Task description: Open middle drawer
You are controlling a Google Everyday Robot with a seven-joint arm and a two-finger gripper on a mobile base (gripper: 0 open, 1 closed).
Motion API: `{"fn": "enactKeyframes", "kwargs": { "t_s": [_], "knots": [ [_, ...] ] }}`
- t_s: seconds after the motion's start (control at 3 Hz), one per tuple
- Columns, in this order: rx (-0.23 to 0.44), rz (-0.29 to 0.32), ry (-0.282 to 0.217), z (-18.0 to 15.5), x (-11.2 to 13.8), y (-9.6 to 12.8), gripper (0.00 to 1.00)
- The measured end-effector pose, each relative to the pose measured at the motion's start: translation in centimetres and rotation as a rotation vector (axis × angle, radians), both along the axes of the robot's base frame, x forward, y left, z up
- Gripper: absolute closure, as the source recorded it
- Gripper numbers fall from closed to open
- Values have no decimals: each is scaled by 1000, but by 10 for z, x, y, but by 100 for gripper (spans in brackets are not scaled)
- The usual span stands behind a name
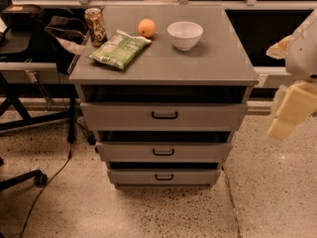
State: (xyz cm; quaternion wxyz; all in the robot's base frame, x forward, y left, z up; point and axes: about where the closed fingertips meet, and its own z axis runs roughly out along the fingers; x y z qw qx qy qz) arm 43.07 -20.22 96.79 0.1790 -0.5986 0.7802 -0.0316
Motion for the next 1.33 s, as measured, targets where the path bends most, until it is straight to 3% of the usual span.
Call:
{"fn": "enactKeyframes", "kwargs": {
  "t_s": [0.33,0.67,1.0,1.33],
  "knots": [
    [59,-47,-31,-19,-8,10,0],
    [117,-97,-97,-47,-10,18,0],
    [156,-113,-118,-70,-3,25,0],
    [249,-65,-57,-117,11,41,0]
  ]
}}
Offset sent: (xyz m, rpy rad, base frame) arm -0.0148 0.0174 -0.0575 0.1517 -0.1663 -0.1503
